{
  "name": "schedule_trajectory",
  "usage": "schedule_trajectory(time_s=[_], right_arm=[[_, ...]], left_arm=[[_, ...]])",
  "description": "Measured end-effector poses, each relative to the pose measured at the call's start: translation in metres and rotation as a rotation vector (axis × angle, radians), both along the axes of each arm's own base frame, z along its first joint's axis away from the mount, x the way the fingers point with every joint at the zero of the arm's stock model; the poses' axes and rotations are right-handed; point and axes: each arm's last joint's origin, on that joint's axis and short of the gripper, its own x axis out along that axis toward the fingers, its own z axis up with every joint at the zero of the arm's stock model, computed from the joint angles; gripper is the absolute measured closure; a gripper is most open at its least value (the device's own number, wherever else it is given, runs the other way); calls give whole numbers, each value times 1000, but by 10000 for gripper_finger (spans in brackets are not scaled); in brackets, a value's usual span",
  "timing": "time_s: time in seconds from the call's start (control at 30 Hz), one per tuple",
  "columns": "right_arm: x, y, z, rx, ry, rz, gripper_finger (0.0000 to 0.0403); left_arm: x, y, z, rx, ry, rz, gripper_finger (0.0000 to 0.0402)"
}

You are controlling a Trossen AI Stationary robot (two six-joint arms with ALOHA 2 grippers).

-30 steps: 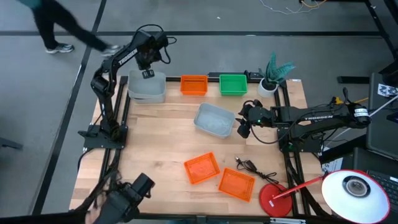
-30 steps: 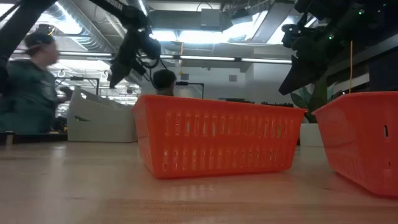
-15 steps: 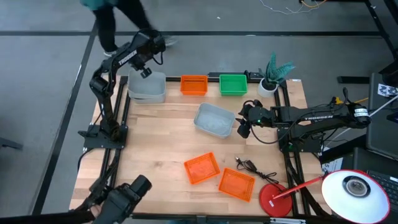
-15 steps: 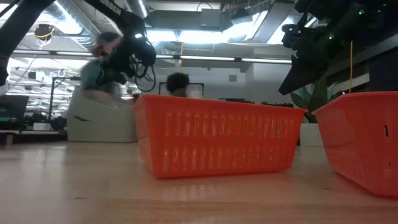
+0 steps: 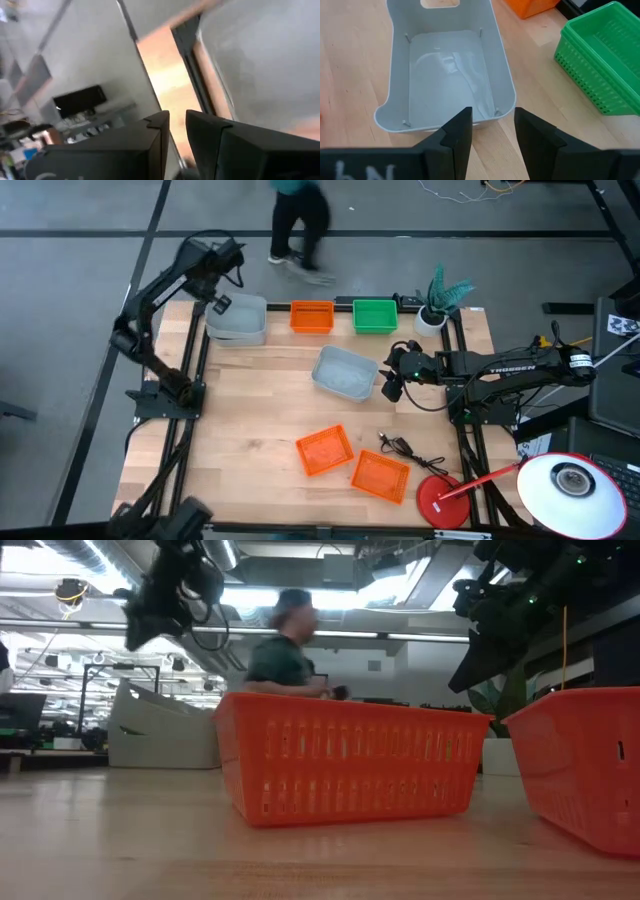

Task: Stack baskets by color
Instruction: Stack the bottom left gray bin on top of the top gray bin, then move the gray bin to the top left of the table

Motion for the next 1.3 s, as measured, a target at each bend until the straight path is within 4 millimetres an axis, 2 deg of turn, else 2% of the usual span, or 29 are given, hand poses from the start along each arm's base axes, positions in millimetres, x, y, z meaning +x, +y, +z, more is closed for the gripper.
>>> schedule_trajectory(time_s=[0.1, 0.17, 0.43, 0.6, 0.7, 0.87, 1.07, 1.3], right_arm=[[0, 0, 0, 0, 0, 0, 256], [0, 0, 0, 0, 0, 0, 256], [1, 3, -1, 54, -4, 49, 256], [1, 3, -1, 59, -5, 54, 256], [1, 3, -1, 59, -4, 55, 256], [1, 3, -1, 59, -4, 55, 256], [1, 3, -1, 59, -3, 56, 256], [1, 3, -1, 57, -3, 57, 256]], left_arm=[[0, -12, 0, 11, -18, -4, 347], [3, -13, -10, 24, 14, 25, 352], [11, 13, -79, -92, 205, 120, 377], [17, 26, -103, -133, 252, 121, 387], [20, 29, -108, -126, 222, 126, 390], [27, 34, -114, -149, 60, 142, 392], [27, 32, -112, -170, 114, 85, 392], [32, 12, -80, -117, 22, 12, 392]])
